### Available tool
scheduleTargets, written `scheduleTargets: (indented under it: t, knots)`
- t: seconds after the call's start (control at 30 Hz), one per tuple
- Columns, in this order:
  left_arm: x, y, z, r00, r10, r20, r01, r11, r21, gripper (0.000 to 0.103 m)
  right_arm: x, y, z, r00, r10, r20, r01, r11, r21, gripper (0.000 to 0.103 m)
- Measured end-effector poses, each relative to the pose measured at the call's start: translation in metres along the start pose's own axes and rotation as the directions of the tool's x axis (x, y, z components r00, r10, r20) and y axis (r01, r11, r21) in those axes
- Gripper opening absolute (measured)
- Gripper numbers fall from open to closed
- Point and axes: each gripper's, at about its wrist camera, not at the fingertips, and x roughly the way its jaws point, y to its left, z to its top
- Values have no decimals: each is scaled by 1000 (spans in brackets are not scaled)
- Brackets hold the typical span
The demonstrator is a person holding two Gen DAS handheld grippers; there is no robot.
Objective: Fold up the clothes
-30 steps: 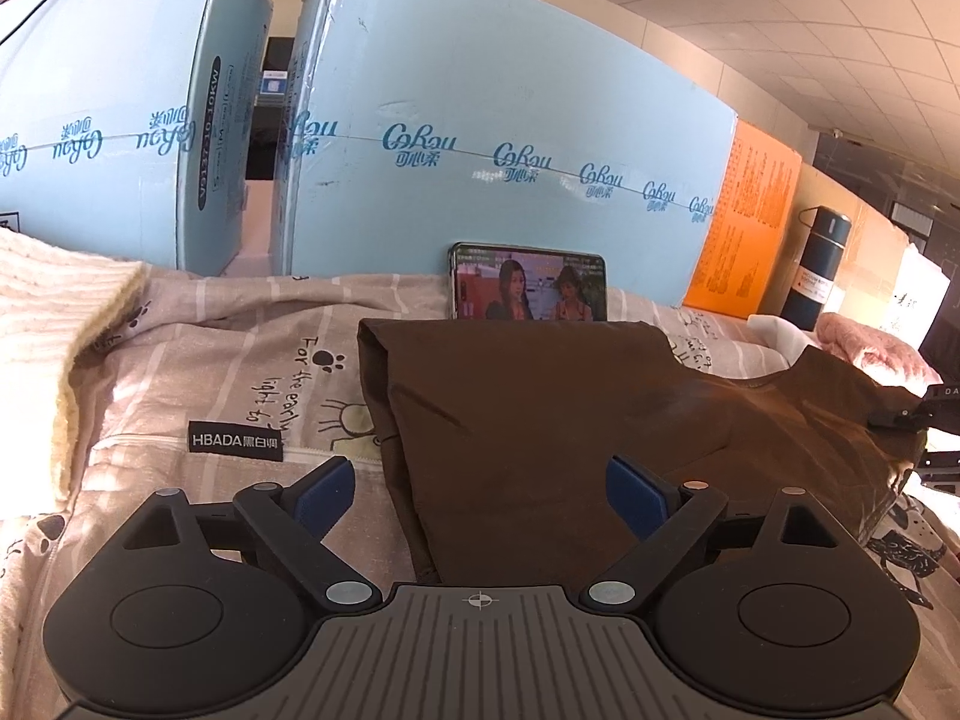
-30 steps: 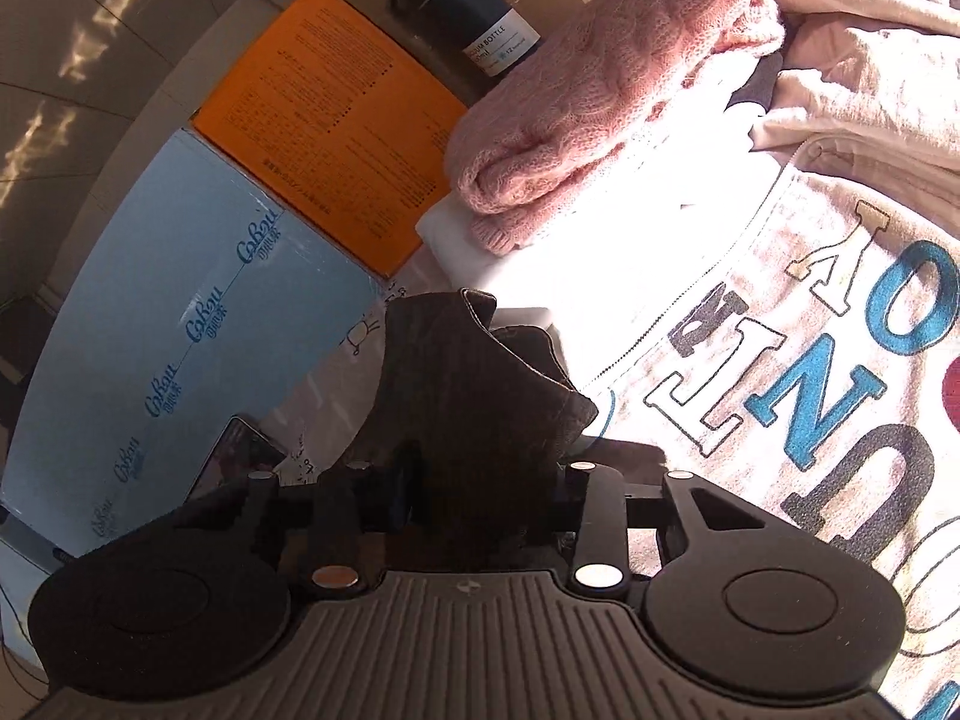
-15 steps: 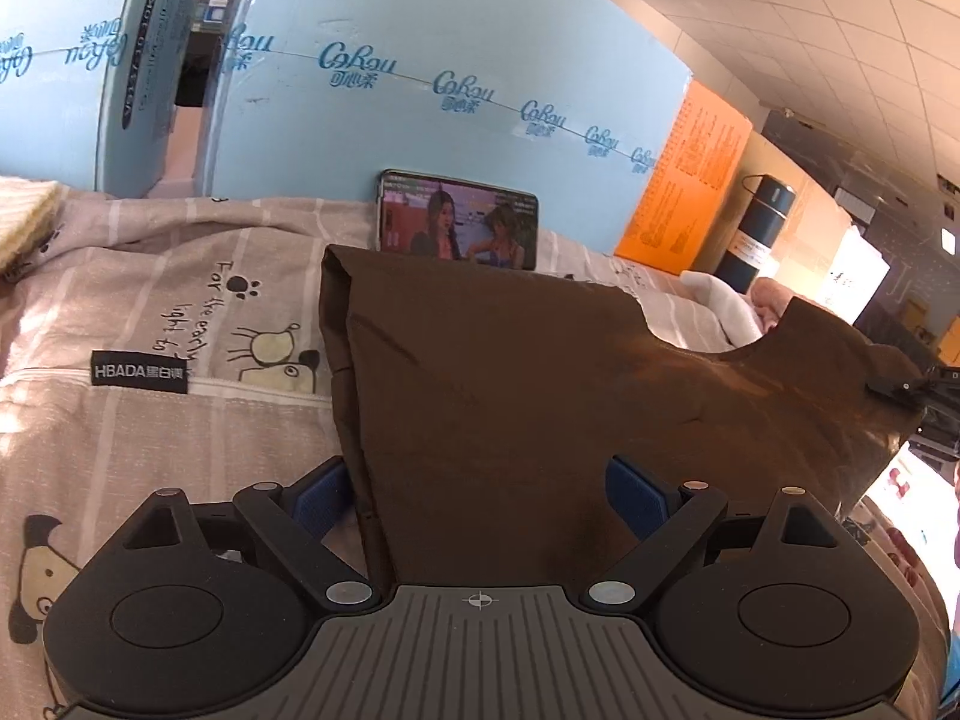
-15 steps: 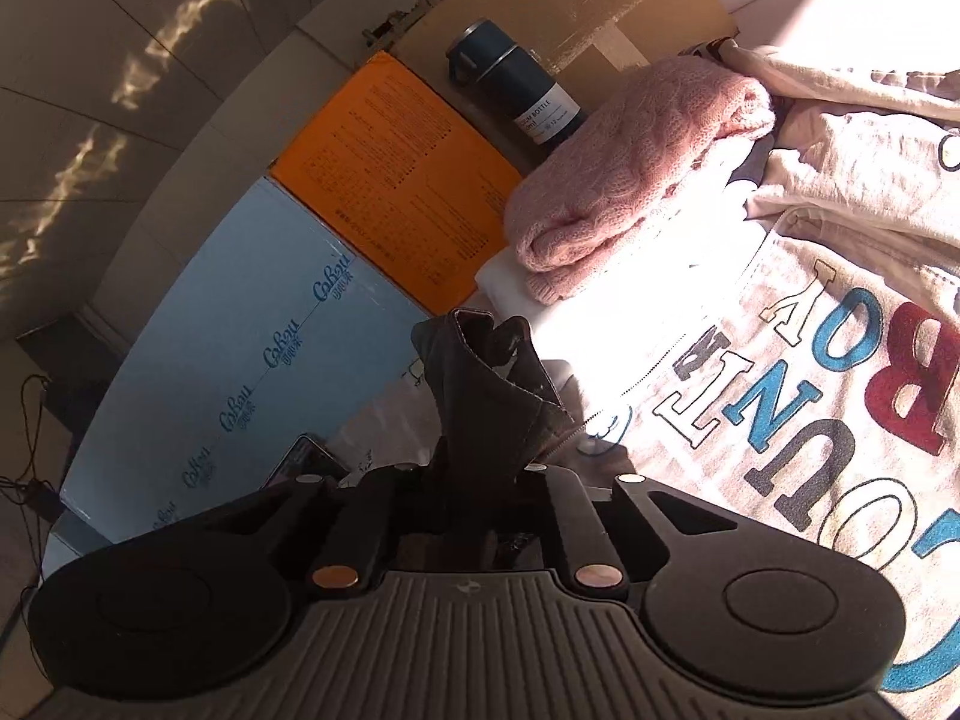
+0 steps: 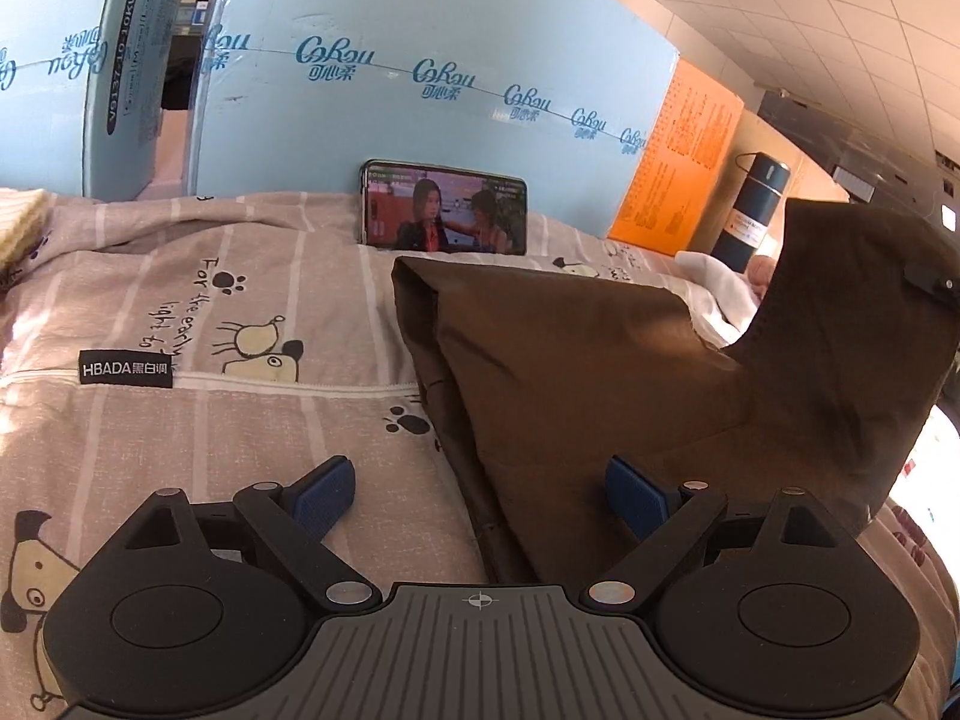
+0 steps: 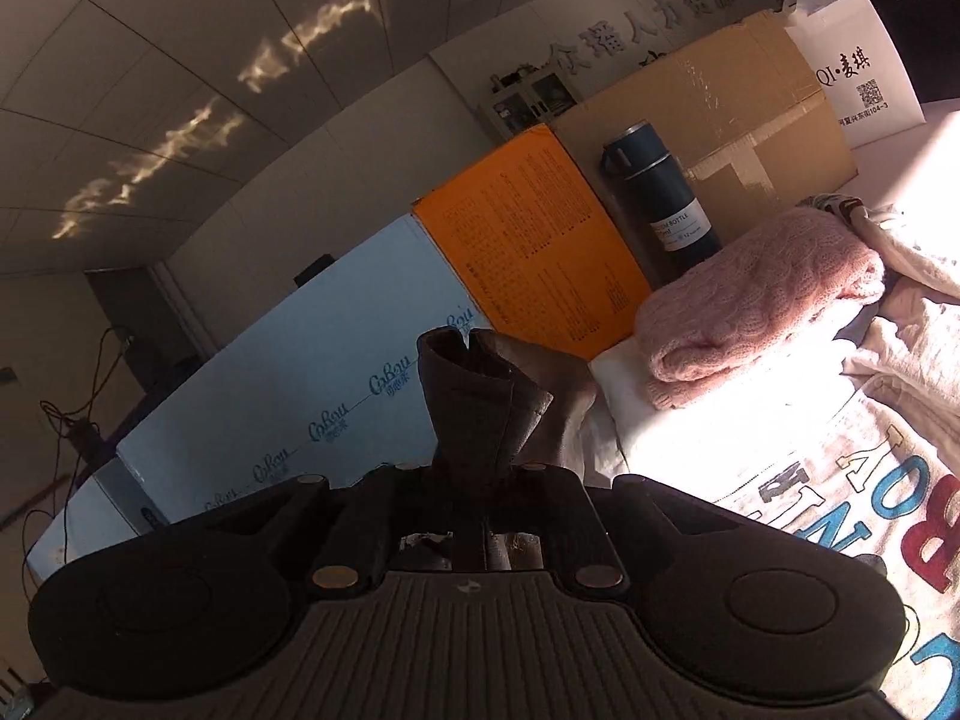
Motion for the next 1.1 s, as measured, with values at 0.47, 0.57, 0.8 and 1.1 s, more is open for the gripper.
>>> scheduleTargets:
  t: [0.47,0.57,0.8,1.1]
  knots:
    - [-5,0,0,1000,-8,8,8,1000,-3,93,35,112,-80,923,179,-340,-312,864,-394,13]
    - [-9,4,2,999,-3,39,4,1000,-20,93,24,119,-92,893,174,-416,-377,792,-479,22]
    - [-28,13,8,985,-28,173,41,996,-74,93,17,117,-120,731,206,-650,-571,707,-418,75]
    - [-41,-8,31,965,-118,235,148,983,-112,93,-3,99,-84,729,394,-560,-642,677,-360,83]
